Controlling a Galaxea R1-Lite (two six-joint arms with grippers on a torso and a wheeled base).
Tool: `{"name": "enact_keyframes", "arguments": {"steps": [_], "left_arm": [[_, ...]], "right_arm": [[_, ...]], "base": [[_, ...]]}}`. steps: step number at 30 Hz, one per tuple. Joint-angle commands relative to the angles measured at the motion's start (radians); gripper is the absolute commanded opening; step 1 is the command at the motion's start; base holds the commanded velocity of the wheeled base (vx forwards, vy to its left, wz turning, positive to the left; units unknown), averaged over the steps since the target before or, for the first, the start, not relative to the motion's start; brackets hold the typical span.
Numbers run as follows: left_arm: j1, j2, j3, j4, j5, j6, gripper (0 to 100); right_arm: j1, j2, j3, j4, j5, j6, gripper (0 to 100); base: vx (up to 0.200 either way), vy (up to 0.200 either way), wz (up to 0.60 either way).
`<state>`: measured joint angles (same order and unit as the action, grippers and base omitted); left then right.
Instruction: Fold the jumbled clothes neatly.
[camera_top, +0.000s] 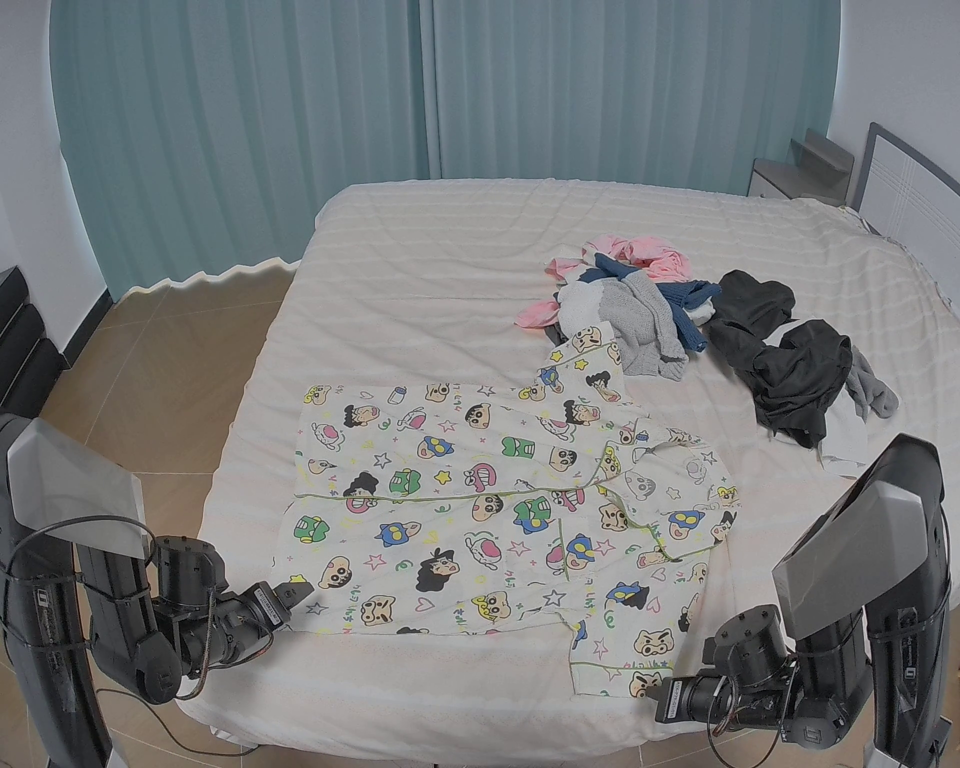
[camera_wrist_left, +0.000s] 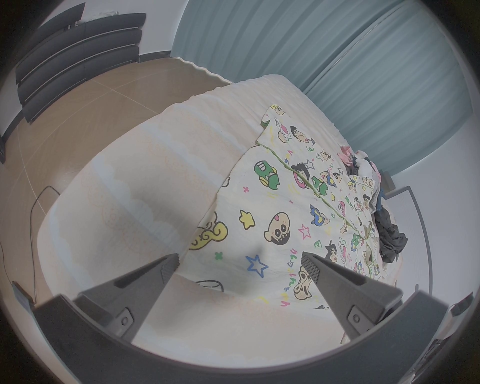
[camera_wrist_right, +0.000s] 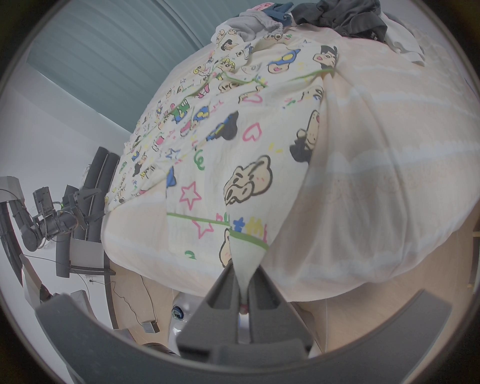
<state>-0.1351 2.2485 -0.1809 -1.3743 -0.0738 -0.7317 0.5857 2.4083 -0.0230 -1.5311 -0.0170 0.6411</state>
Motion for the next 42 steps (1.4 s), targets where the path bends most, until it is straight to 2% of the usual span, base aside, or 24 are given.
{"name": "enact_keyframes", "arguments": {"steps": [1, 6, 12, 18, 22, 32, 42], "left_arm": [[0.000, -0.003, 0.001, 0.000, 0.006, 0.003, 100], [0.002, -0.010, 0.014, 0.000, 0.009, 0.044, 100], [0.003, -0.049, 0.015, 0.021, 0.009, 0.041, 100], [0.002, -0.087, -0.026, 0.150, 0.014, 0.031, 100], [0.002, -0.067, -0.074, 0.205, 0.066, 0.000, 100], [-0.018, -0.006, -0.126, 0.205, 0.091, -0.043, 100], [-0.034, 0.028, -0.150, 0.199, 0.092, -0.048, 100]], "right_arm": [[-0.006, -0.071, 0.023, -0.001, 0.000, -0.003, 0], [-0.050, -0.112, 0.023, 0.005, 0.000, -0.021, 0], [-0.081, -0.195, 0.023, 0.009, 0.017, -0.031, 0], [-0.081, -0.241, 0.023, 0.009, 0.034, -0.020, 0], [-0.081, -0.268, 0.023, 0.008, 0.034, -0.011, 0], [-0.081, -0.321, 0.023, 0.008, 0.048, 0.000, 0], [-0.081, -0.322, 0.023, 0.000, 0.046, 0.003, 0]], "base": [[0.000, 0.000, 0.00], [0.000, 0.000, 0.00], [0.000, 0.000, 0.00], [0.000, 0.000, 0.00], [0.000, 0.000, 0.00], [0.000, 0.000, 0.00], [0.000, 0.000, 0.00]]}}
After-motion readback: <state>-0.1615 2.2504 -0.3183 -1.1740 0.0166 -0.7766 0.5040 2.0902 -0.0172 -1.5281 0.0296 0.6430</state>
